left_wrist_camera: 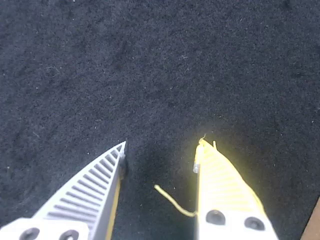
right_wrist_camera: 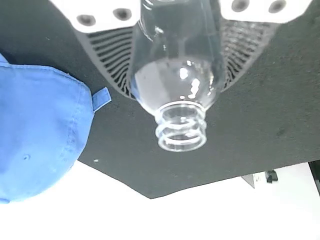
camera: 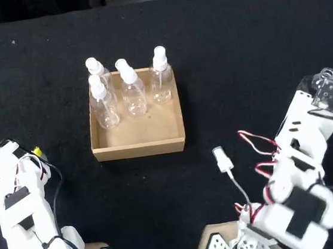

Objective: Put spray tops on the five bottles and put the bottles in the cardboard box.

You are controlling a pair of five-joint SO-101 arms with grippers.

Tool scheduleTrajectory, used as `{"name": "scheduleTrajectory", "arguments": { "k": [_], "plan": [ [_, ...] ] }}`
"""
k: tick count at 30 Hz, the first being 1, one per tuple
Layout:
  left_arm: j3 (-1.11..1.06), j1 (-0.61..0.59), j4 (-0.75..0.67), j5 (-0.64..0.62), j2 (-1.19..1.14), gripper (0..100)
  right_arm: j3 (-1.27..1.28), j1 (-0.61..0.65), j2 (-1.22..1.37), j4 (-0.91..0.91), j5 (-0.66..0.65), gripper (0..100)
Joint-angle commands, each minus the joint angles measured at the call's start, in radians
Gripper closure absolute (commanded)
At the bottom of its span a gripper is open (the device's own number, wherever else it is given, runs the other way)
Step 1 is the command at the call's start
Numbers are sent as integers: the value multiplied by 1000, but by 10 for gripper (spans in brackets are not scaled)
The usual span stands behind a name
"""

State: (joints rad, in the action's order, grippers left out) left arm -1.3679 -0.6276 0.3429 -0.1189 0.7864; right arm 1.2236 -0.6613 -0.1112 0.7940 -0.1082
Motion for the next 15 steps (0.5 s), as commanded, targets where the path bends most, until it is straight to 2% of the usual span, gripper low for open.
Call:
{"name": "scheduleTrajectory", "arguments": {
  "k": [1,6,15],
  "plan": [
    [18,-1,-21,8,29,798,5,-26,104,232,6,987],
    [18,-1,-21,8,29,798,7,-26,262,402,6,987],
    [18,-1,-21,8,29,798,1,-26,381,419,6,986]
  ]
}}
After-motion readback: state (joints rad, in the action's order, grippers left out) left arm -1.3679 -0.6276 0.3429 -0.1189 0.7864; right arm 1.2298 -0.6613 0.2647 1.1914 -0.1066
